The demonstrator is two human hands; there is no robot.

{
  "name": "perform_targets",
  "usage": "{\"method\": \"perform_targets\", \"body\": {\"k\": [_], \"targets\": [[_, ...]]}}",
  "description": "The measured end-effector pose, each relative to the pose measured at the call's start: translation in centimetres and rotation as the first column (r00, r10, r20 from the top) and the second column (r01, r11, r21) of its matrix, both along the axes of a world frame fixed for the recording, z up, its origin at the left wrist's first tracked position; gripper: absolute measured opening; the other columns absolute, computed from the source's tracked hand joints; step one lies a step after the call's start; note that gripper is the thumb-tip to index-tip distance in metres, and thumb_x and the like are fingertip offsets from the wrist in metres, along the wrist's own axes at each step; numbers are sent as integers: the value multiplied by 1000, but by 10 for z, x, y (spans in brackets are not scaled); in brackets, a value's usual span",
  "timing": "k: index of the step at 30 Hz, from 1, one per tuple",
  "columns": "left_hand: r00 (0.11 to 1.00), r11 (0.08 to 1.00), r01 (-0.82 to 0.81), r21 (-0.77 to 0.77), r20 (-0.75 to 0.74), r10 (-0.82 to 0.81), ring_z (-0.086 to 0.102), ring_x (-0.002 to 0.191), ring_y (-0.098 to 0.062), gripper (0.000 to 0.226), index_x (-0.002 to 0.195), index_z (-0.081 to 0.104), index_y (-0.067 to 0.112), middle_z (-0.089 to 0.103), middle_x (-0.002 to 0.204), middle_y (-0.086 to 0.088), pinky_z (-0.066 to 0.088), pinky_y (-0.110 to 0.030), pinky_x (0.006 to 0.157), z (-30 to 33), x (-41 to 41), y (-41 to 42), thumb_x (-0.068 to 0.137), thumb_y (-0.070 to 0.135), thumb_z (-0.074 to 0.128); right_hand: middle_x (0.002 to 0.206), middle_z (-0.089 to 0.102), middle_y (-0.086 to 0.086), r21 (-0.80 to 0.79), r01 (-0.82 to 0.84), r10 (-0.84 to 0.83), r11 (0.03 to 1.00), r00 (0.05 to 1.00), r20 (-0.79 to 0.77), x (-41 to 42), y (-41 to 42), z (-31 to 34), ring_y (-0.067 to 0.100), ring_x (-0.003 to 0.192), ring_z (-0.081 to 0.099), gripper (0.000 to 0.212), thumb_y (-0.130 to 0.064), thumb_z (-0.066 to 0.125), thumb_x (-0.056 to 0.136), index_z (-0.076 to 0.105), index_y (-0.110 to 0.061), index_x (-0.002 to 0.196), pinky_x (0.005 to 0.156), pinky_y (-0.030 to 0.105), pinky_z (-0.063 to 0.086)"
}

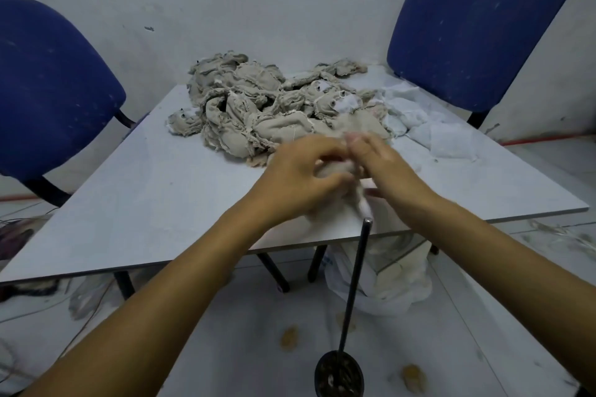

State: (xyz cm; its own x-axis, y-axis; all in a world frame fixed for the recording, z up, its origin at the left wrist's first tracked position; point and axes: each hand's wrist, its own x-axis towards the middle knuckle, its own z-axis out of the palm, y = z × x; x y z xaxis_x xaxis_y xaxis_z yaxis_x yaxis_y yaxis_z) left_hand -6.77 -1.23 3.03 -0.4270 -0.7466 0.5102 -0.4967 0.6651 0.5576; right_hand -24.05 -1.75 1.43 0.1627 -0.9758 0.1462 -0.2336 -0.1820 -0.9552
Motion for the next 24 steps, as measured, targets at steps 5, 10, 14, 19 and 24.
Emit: {"method": "perform_targets", "body": {"k": [5, 10, 14, 19, 24], "targets": [[954, 971, 8, 238, -293, 64, 68, 82, -18, 4, 98, 63, 13, 70, 90, -7, 55, -33, 72, 0, -5, 1, 95, 15, 64, 74, 73, 0, 90, 39, -74, 995, 901, 427, -6, -1, 8, 13, 71, 71, 9, -3, 57, 96, 62, -7, 102, 63, 27, 56], [894, 761, 45, 647, -366, 258, 67, 90, -21, 42, 126, 56, 11, 65, 109, -18, 58, -37, 72, -10, 1, -4, 89, 19, 72, 97, 72, 15, 204, -149, 31, 968, 872, 489, -8, 1, 6, 27, 91, 69, 18, -4, 49, 100, 62, 0, 112, 82, 38, 59], [799, 831, -52, 553, -476, 367, 67, 71, -19, 17, 103, 63, 1, 63, 84, -15, 58, -32, 59, -7, -6, -5, 89, 6, 71, 103, 64, 8, -26, 111, -106, 993, 983, 148, -12, 2, 6, 9, 87, 65, 32, -17, 63, 96, 56, -21, 127, 78, 20, 54], [715, 858, 49, 512, -618, 328, 69, 75, -17, 8, 97, 60, 8, 66, 84, -9, 59, -30, 65, -4, -14, -3, 94, 1, 60, 85, 58, -9, -627, 183, -432, 758, 860, -271, -15, 11, 0, -2, 70, 51, 18, -32, 71, 89, 61, -27, 103, 63, 11, 37], [632, 783, 409, 470, -764, 129, 67, 90, -19, 32, 111, 59, 9, 67, 99, -9, 58, -31, 79, -13, -18, 4, 96, -14, 43, 78, 65, -11, -257, 199, -278, 946, 905, -323, -12, 8, -6, -11, 70, 56, 11, -39, 68, 88, 65, -28, 85, 56, 7, 39]]}}
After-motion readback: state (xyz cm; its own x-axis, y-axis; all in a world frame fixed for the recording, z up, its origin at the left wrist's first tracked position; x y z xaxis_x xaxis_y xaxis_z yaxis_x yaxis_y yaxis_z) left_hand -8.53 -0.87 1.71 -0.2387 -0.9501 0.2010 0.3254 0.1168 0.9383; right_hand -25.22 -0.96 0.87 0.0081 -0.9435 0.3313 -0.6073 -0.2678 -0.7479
